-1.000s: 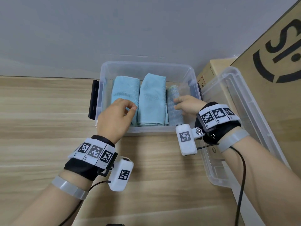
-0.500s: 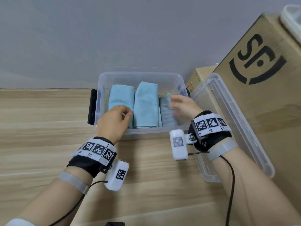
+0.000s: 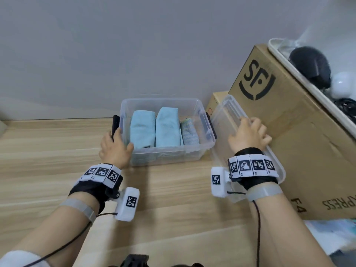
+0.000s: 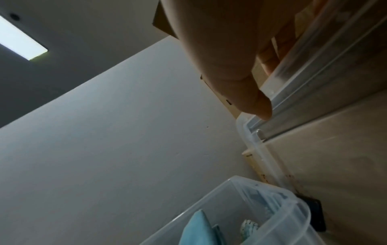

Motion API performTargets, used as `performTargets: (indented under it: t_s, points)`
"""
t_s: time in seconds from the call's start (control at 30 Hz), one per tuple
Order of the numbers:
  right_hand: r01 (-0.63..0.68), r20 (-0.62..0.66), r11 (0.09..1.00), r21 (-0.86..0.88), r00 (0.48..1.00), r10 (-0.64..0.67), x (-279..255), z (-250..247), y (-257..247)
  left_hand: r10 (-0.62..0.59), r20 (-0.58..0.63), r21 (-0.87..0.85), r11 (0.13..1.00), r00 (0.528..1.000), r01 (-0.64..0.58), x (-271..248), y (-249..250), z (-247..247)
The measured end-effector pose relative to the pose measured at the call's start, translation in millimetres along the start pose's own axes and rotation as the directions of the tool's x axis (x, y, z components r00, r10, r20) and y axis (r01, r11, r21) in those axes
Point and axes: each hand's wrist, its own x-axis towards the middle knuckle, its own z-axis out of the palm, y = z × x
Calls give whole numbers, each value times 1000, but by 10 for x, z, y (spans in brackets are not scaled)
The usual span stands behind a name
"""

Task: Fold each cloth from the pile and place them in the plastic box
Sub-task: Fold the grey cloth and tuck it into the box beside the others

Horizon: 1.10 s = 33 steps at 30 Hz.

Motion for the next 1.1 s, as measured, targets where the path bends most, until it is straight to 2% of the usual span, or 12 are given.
performTargets:
  t_s: [0.07,0.17,0.27,0.47,0.57,0.67,0.73,0.83,0.9,0.97,1.03,1.1]
  points:
    - [-3,24,1000,-26,1000,4,25,-22,-6,-6,68,-4,1000,998,7,6,-44,32]
    - [10,90,1000,21,996,-12,87,-60,-22,7,103,33,999,995,-10,35,-64,41]
    - [34,86,997,73,995,-40,106,-151,-66,23,128,22,999,991,-26,87,-88,45]
    - [239,-169,951,194,963,-208,68,-525,-284,70,156,-9,998,985,-69,243,-214,96]
    - [401,-342,879,256,889,-306,17,-678,-461,72,159,-29,997,985,-68,254,-246,107]
    - [593,-495,752,289,764,-413,-61,-673,-648,78,175,-64,996,981,-68,261,-280,105]
    - [704,-521,645,297,686,-509,-86,-551,-762,68,172,-110,993,983,-49,275,-271,55]
    - [827,-480,502,253,558,-677,-57,-230,-862,81,55,-258,964,995,-65,271,-204,-129]
    - [872,-433,438,217,488,-757,-35,17,-882,41,4,-521,853,999,-32,263,-153,-282]
    - [902,-393,390,186,432,-812,-34,248,-884,-27,73,-772,631,997,74,292,-97,-387]
    - [923,-343,348,166,385,-857,-55,444,-870,-42,192,-867,461,981,189,336,-52,-439]
    - [928,-296,321,188,366,-883,-75,596,-856,1,283,-885,386,959,261,366,-22,-440]
